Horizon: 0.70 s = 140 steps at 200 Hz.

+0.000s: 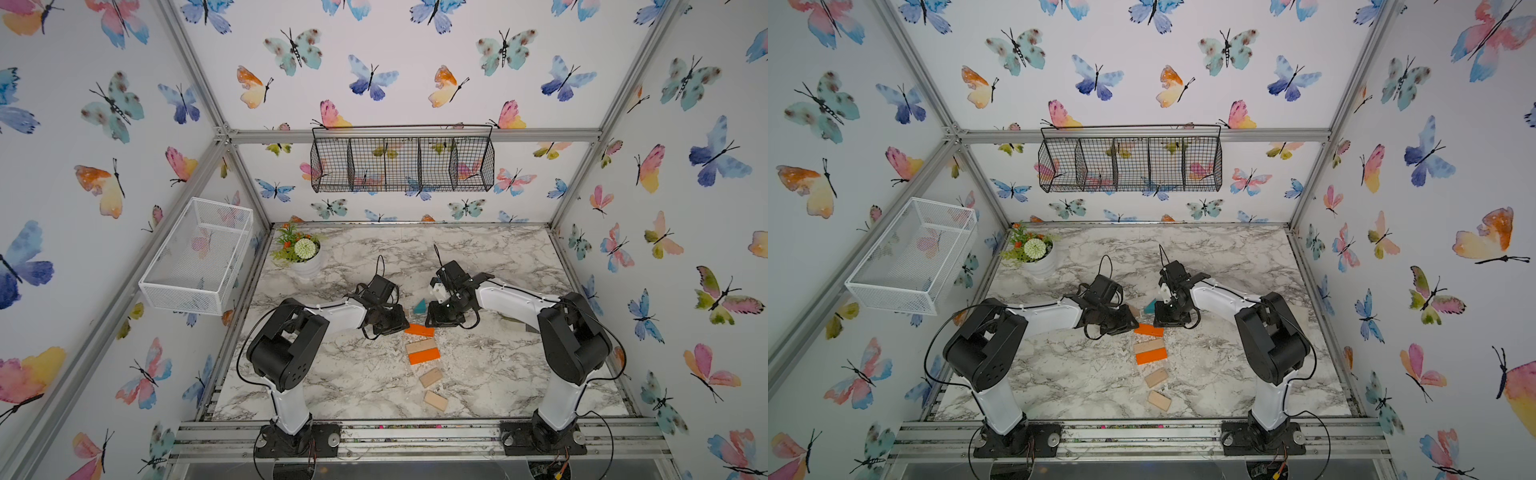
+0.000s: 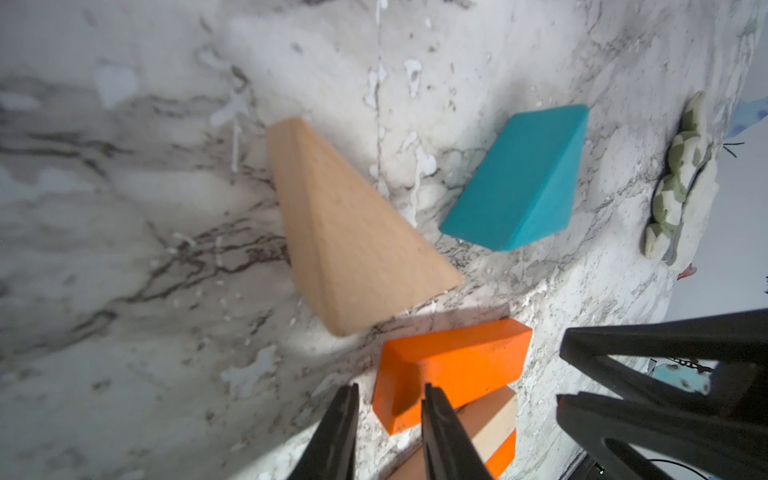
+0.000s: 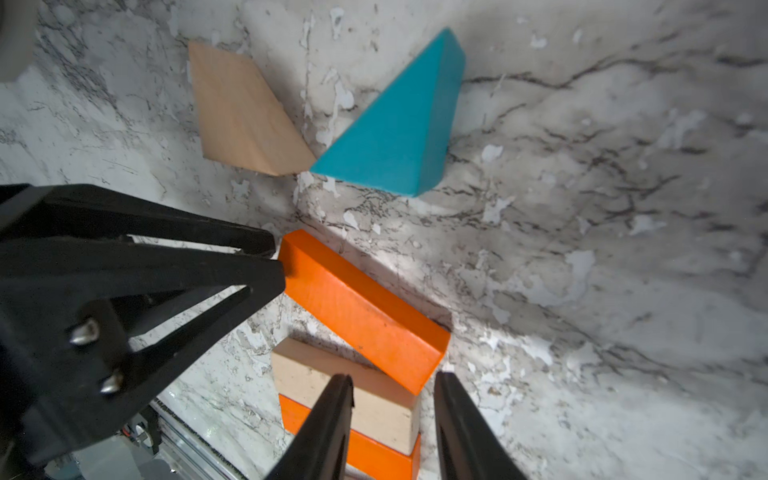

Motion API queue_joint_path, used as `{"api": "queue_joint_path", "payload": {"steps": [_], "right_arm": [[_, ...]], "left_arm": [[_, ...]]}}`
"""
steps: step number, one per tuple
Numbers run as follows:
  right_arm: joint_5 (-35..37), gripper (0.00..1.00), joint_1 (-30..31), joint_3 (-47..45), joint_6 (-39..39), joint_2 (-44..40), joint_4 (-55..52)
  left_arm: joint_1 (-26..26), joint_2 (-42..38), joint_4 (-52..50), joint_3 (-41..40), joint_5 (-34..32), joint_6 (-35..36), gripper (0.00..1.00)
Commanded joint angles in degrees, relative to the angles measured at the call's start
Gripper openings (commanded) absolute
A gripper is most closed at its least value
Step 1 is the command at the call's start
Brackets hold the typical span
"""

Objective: Assemble a carrot with building blocks
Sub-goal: Assemble the building block at the center of the board.

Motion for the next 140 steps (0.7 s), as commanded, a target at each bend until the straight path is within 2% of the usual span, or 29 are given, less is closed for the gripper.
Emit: {"api": "queue_joint_path", "payload": {"steps": [1, 72, 140], "right_arm": [[-3.61, 0.38, 0.09, -1.37, 0.55, 1.15, -0.72], [-1.81, 0.38, 0.13, -2.68, 1.90, 0.40, -1.53], [-8.56, 0.37, 0.09, -1.91, 0.12, 4.04, 3.04]], "left_arm": [[0.28, -0.64, -1.21, 0.40, 1.63, 1.27, 0.32], [0.29, -0.32, -1.28, 1.01, 2.02, 1.35, 0.29], [0.29, -0.26, -1.24, 0.90, 2.39, 1.46, 0.29]]}}
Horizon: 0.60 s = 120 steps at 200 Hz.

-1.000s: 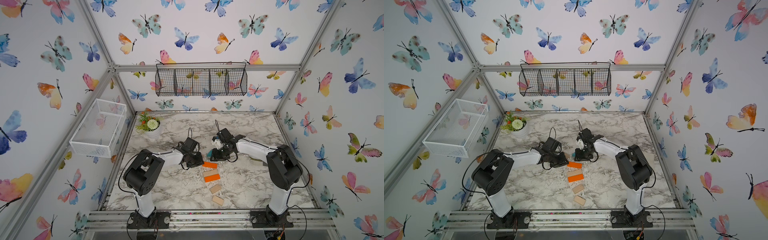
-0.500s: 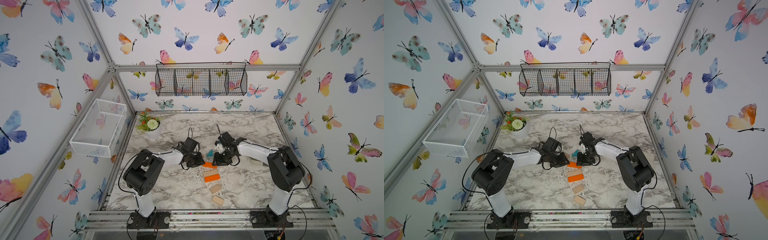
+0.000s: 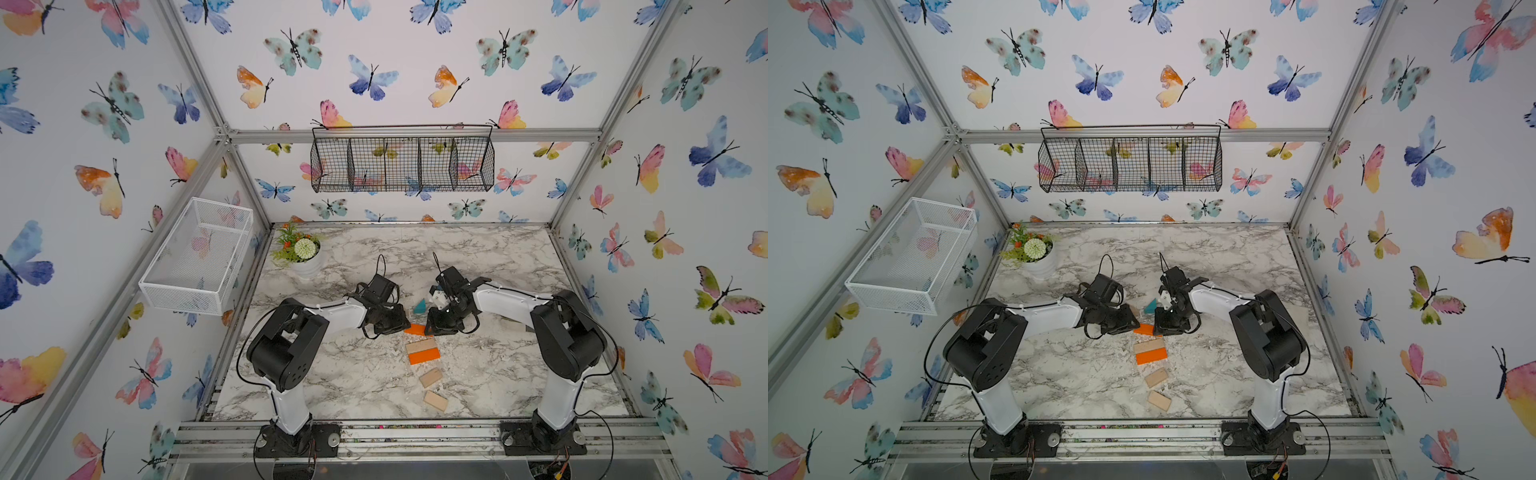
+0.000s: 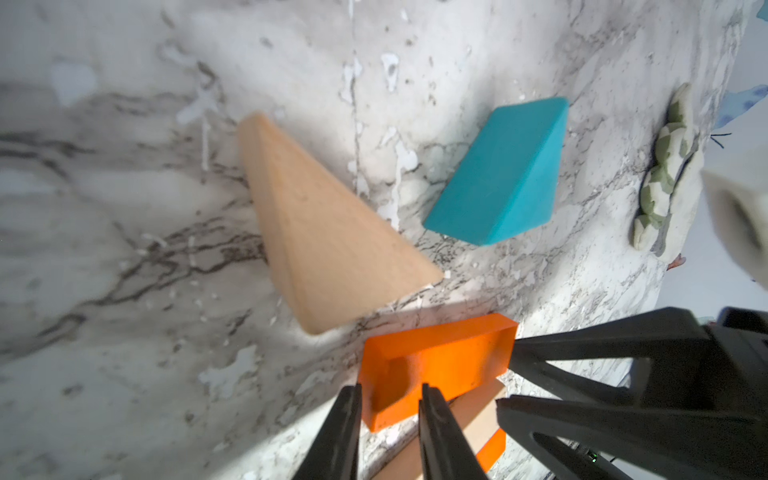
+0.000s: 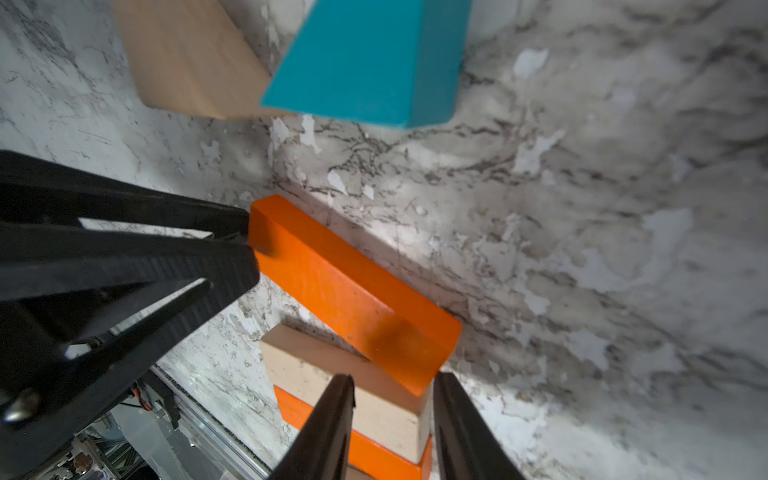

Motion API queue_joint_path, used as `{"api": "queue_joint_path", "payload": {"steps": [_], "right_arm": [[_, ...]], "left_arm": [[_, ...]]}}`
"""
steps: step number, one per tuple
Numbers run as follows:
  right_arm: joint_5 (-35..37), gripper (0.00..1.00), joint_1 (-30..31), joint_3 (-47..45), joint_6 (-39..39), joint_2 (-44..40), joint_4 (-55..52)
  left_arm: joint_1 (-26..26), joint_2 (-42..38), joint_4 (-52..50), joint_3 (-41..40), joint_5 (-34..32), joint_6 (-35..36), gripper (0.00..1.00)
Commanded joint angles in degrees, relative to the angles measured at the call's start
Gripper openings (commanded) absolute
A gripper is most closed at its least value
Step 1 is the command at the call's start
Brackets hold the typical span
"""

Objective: Assemble a carrot with building blocks
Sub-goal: Assemble the building block at the center of the board.

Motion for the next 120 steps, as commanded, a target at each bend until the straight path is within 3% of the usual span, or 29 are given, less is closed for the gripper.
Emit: {"api": "queue_joint_path", "payload": {"steps": [1, 120], "right_arm": [[-3.94, 0.37, 0.09, 0.26, -1.09, 1.97, 1.93], [-3.77, 0.35, 0.09, 8.21, -3.15, 6.76, 1.61]], "left_arm": [[0.29, -0.26, -1.17, 0.41, 0.96, 1.00, 0.29], [0.31, -0.69, -1.26, -0.12, 0.85, 0.74, 0.16]]}}
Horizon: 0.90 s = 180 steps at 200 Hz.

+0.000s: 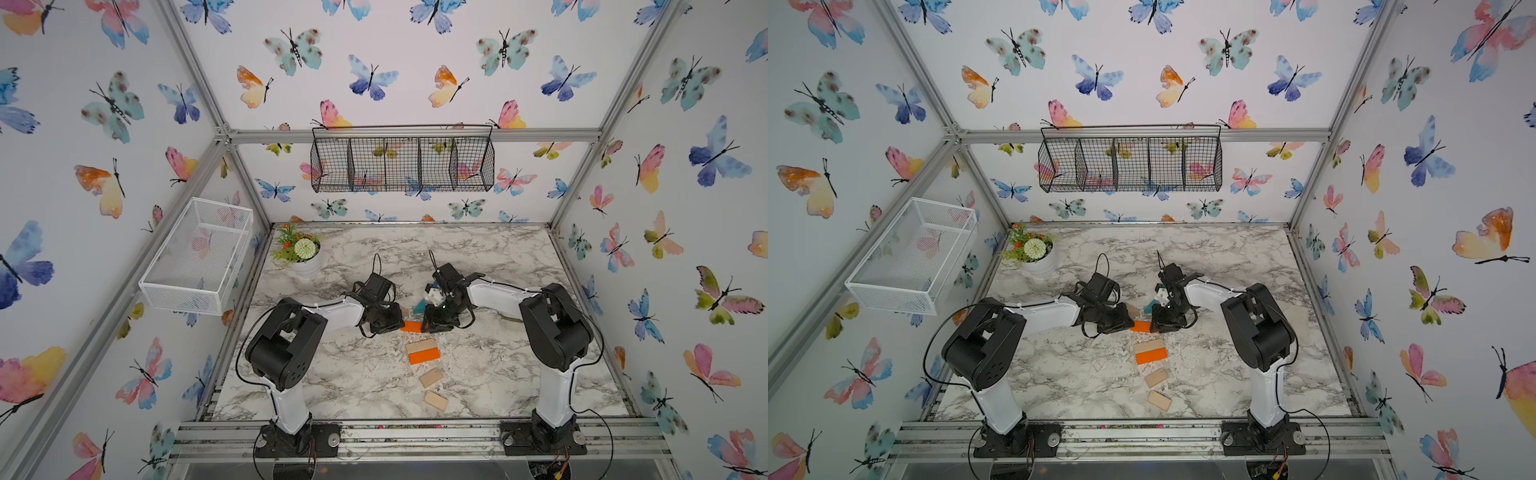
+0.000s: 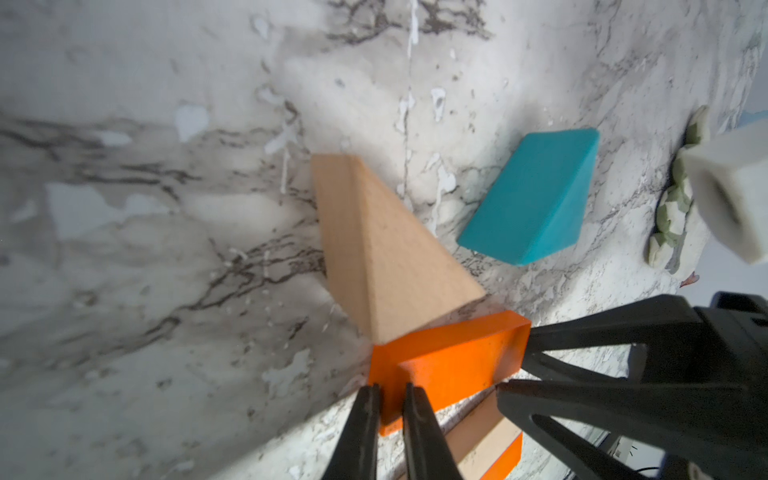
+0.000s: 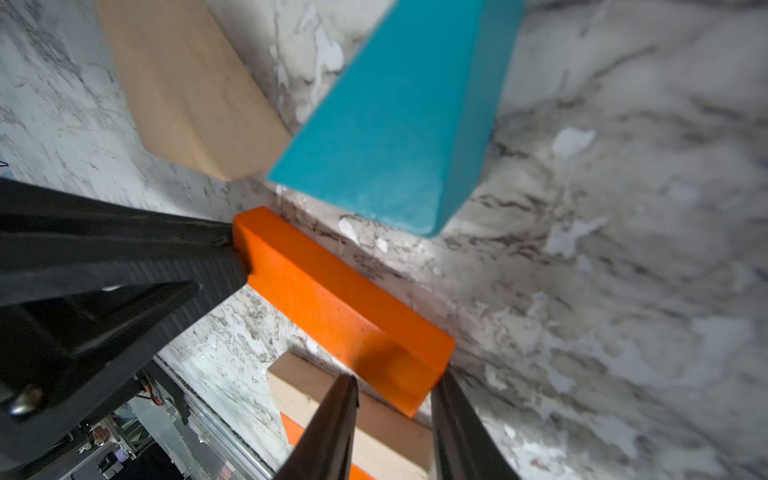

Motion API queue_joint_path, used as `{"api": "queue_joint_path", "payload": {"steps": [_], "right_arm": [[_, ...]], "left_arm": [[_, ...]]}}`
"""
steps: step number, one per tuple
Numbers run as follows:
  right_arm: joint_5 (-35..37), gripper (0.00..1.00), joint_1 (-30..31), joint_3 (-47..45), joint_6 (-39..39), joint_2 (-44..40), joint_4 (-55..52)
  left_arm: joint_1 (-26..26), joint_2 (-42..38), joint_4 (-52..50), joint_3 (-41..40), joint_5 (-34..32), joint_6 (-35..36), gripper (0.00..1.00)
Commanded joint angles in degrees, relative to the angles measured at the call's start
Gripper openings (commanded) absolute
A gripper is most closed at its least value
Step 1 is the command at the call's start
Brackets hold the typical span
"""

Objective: Assemble a carrot with building blocks
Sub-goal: Assemble the building block at the center of the board.

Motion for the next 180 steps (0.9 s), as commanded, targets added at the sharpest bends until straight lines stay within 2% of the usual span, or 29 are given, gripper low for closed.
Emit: {"api": "queue_joint_path", "payload": {"steps": [1, 145, 180], "right_arm": [[-1.65, 0.35, 0.64, 2.86, -1.29, 1.55, 3.06], [-1.29, 0.34, 0.64, 7.76, -1.31, 4.11, 3.35], [-1.21, 0.34, 0.64, 8.22, -1.45, 4.45, 2.99]], "left_arm": [[-0.88, -0.67, -0.01, 0.02, 1.97, 0.43, 0.16], [0.80, 1.68, 0.47, 2.76, 1.05, 0.86, 0.16], [0.80, 2.14, 0.07, 3.54, 0.69, 1.09, 0.22]]}}
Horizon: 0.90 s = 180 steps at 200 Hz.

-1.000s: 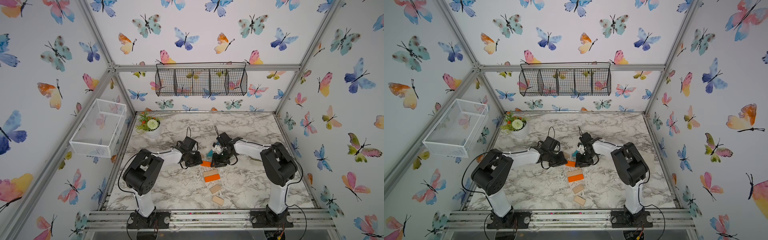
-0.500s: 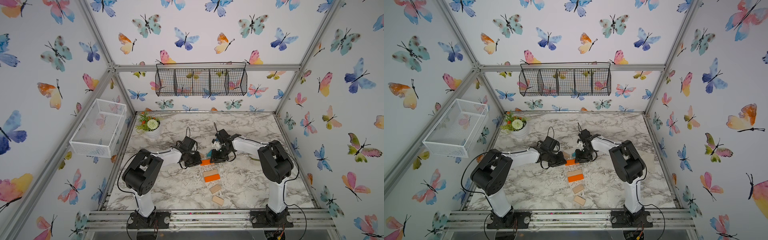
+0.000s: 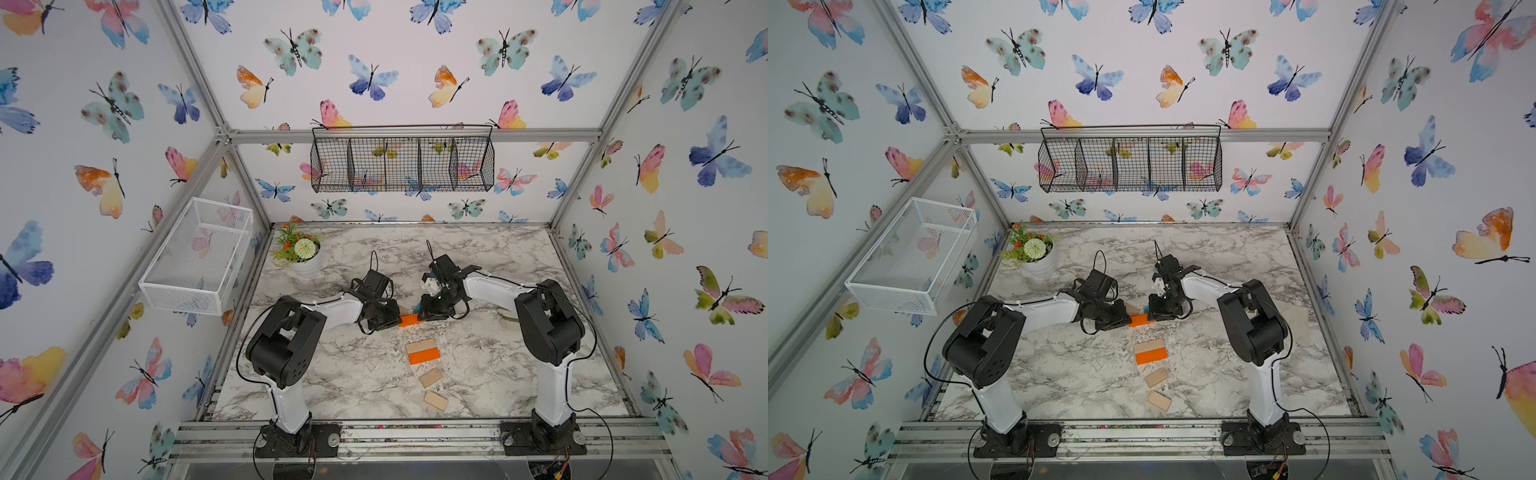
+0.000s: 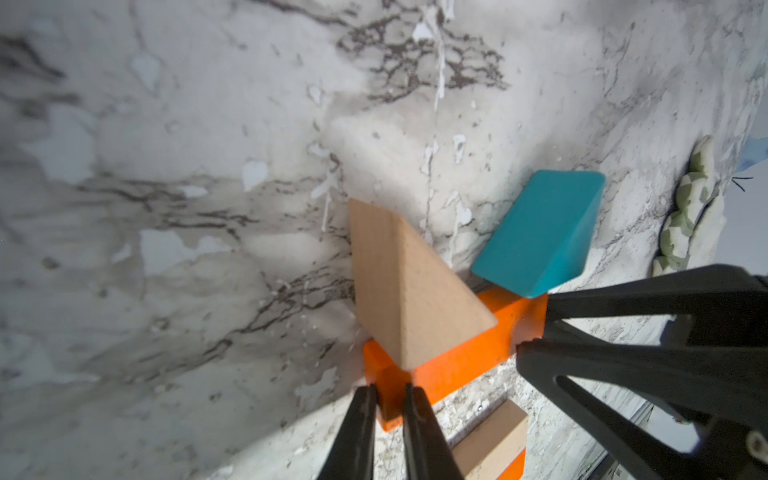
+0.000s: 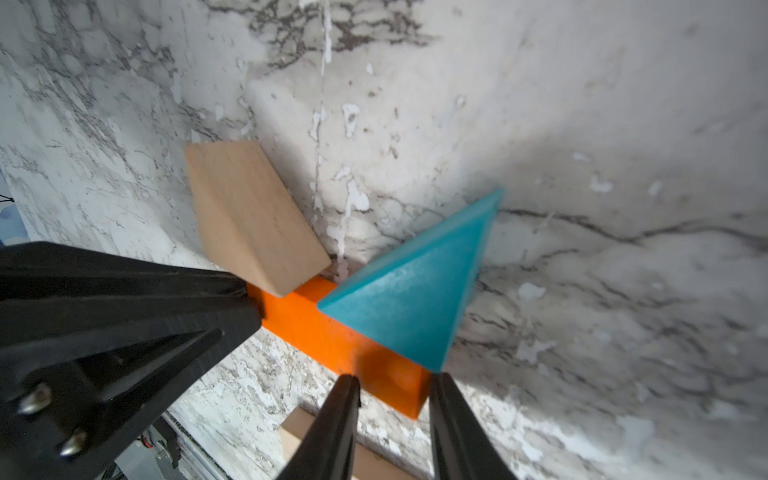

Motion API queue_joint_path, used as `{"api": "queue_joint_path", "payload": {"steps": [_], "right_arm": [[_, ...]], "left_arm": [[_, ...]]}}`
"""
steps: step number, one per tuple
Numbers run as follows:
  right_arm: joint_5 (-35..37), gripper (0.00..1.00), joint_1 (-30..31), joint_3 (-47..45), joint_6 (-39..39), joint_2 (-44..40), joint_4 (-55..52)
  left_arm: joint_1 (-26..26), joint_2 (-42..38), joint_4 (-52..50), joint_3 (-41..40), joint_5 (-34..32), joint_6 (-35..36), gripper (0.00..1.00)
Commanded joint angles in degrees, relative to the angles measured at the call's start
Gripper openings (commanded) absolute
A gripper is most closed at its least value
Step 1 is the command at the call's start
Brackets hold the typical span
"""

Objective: Assemble a carrot with building blocks
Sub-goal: Assemble the building block at the center of the board.

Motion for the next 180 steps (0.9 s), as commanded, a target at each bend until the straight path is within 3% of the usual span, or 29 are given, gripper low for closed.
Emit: {"api": "queue_joint_path", "payload": {"steps": [1, 69, 110, 180], "right_arm": [[-3.92, 0.33, 0.99, 1.66, -0.71, 1.07, 2.53], [-3.92, 0.35, 0.99, 1.15, -0.85, 0.95, 2.37], [-2.55, 0.47, 0.99, 0.67, -0.86, 0.18, 1.66], [3.36, 0.57, 0.94, -4.28, -1.91, -6.94, -1.85]], "left_arm": [[-0.74, 1.37, 1.76, 1.65, 1.75, 0.92, 0.22], [-0.77, 1.56, 1.41, 2.27, 1.20, 0.99, 0.27], [-0.65, 0.69, 0.08, 2.10, -0.73, 1.02, 0.42], [-0.59, -5.71, -3.00, -0.51, -4.19, 1.40, 0.49]]}}
